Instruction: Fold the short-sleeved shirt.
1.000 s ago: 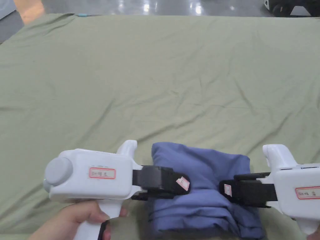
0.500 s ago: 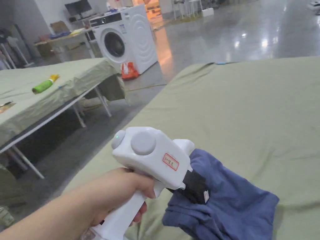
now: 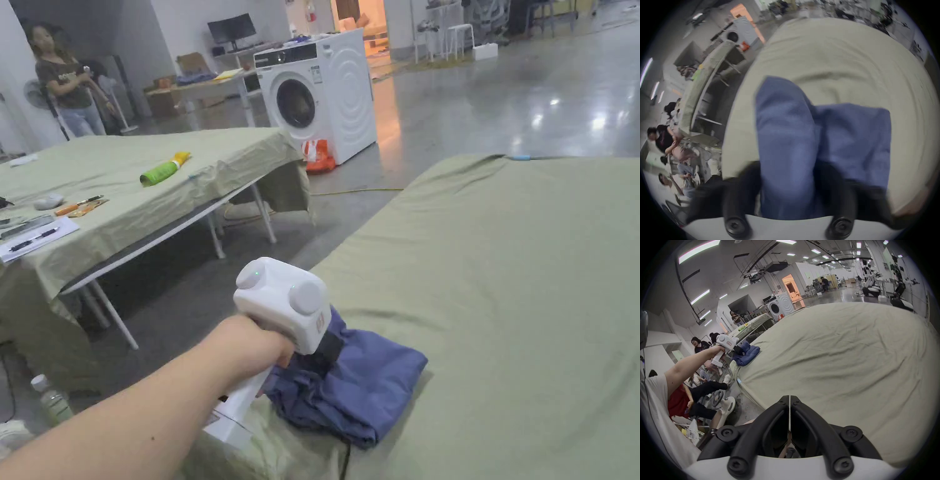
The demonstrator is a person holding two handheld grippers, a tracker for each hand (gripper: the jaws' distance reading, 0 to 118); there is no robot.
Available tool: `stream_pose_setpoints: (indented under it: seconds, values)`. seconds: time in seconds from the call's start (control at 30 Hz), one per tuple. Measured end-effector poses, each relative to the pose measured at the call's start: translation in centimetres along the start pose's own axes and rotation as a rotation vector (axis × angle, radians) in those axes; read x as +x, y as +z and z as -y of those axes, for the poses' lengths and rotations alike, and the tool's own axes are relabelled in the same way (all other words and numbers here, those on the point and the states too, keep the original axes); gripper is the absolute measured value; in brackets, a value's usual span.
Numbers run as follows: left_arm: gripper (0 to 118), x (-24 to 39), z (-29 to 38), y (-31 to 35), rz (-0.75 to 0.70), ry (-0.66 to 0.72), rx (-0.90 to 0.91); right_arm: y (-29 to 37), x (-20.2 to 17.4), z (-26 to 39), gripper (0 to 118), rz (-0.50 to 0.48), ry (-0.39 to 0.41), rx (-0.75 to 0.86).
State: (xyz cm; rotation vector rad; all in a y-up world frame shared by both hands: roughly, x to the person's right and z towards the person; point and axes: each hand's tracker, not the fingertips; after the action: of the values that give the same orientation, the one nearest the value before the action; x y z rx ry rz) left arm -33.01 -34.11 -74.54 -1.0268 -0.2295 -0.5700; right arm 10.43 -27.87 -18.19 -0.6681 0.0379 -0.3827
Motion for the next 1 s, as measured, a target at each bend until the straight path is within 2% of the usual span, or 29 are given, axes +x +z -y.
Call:
stream_pose_setpoints:
  seconds: [0.03, 0.07, 0.1, 0.13, 0.2, 0.23, 0.27, 0.3, 0.33, 0.37, 0.43, 0.53, 0.63, 0.7, 0.77, 0.83, 0.93, 1.0]
  values:
    - [118, -0.3, 0.3, 0.8, 0.007, 0.005, 0.057, 0.3, -0.1, -0.1, 4, 0.002, 0.01, 0.004]
    - [118, -0.6, 1.0, 2.4, 0.089, 0.018, 0.133, 0.7, -0.1, -0.3, 4, -0.001, 0.014, 0.011]
    - [118, -0.8, 1.2, 3.9, 0.108, 0.07, 0.177, 0.5, -1.9, -1.1, 4, 0.005, 0.026, 0.022]
    - [118, -0.8, 1.8, 5.6, 0.134, 0.139, 0.176, 0.8, -2.4, -1.3, 4, 0.017, 0.04, 0.042]
    - [116, -0.8, 2.3, 9.8, 0.169, 0.181, 0.254, 1.5, -2.8, -1.8, 4, 0.054, 0.073, 0.086]
    - [97, -0.1, 3.4, 12.7, 0.178, 0.19, 0.351, 1.9, -3.0, -2.0, 4, 0.068, 0.083, 0.116]
    - [74, 0.7, 4.6, 15.2, 0.197, 0.207, 0.443, 2.3, -3.2, -2.2, 4, 0.083, 0.089, 0.148]
    - [46, 2.0, 6.3, 18.1, 0.196, 0.238, 0.537, 2.6, -3.5, -2.4, 4, 0.116, 0.099, 0.184]
    - [12, 3.4, 8.1, 20.0, 0.204, 0.268, 0.615, 3.0, -3.9, -2.6, 4, 0.168, 0.124, 0.216]
    - [2, 4.9, 9.8, 22.0, 0.216, 0.29, 0.713, 4.1, -3.2, -2.3, 4, 0.219, 0.159, 0.251]
    - [0, 8.5, 13.6, 26.4, 0.233, 0.313, 0.904, 5.3, -3.6, -2.3, 4, 0.341, 0.204, 0.338]
    - [0, 16.4, 19.1, 33.9, 0.24, 0.234, 1.075, 7.6, -4.0, -1.4, 4, 0.452, 0.228, 0.46]
    - [0, 19.5, 22.5, 35.3, 0.291, 0.31, 1.225, 9.4, -4.7, 0.2, 4, 0.564, 0.24, 0.554]
    - [0, 21.6, 23.5, 35.5, 0.39, 0.309, 1.254, 10.3, -5.3, 1.5, 4, 0.65, 0.265, 0.61]
    - [0, 24.7, 24.0, 36.2, 0.345, 0.229, 1.266, 10.8, -5.1, 2.8, 4, 0.723, 0.26, 0.646]
    - [0, 26.0, 23.8, 35.8, 0.355, 0.16, 1.202, 11.4, -5.1, 3.8, 4, 0.72, 0.235, 0.66]
    - [0, 27.2, 24.5, 35.9, 0.46, 0.209, 1.178, 12.2, -5.4, 4.8, 4, 0.763, 0.256, 0.659]
    - [0, 27.9, 25.1, 36.1, 0.442, 0.193, 1.168, 12.9, -5.5, 5.5, 4, 0.779, 0.263, 0.667]
